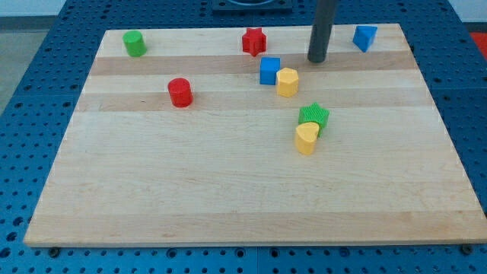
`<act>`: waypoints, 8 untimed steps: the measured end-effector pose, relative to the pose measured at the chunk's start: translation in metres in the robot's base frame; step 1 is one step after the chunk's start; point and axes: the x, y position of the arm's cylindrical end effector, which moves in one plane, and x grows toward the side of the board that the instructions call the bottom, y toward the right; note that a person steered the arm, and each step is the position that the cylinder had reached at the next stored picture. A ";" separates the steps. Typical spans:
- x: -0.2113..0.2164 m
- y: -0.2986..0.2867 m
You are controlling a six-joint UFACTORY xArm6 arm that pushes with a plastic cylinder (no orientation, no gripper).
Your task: Put the cube below the red circle
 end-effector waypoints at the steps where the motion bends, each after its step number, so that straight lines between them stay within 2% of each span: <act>1: 0.009 -0.026; 5: 0.035 -0.129; 8: 0.076 -0.167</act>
